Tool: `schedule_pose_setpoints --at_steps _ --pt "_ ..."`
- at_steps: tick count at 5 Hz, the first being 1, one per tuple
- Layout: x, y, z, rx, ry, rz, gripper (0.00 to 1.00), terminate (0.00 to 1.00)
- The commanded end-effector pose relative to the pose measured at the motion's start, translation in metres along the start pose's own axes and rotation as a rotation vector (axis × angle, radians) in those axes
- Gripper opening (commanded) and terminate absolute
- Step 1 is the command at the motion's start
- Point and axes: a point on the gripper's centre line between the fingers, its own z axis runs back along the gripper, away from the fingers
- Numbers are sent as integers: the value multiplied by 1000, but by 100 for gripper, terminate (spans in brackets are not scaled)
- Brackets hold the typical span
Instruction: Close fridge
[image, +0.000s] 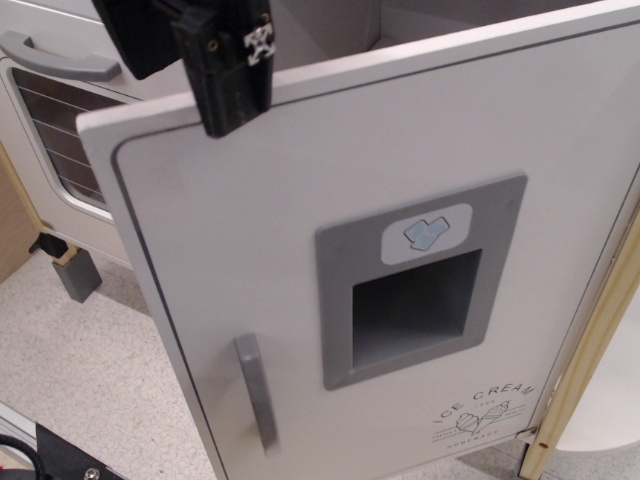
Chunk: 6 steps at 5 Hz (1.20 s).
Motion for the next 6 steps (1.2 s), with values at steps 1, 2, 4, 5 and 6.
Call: schedule_pose_setpoints --at_steps 1,2,4,5,6 --pt "26 16 22 -4 -70 59 100 0" --pt "33 20 29 -11 -93 82 100 0" --pt "5 13 32 -16 -103 12 100 0" --pt "-15 16 31 -39 -99 -10 100 0" --pt "-32 13 19 -20 -70 -42 100 0"
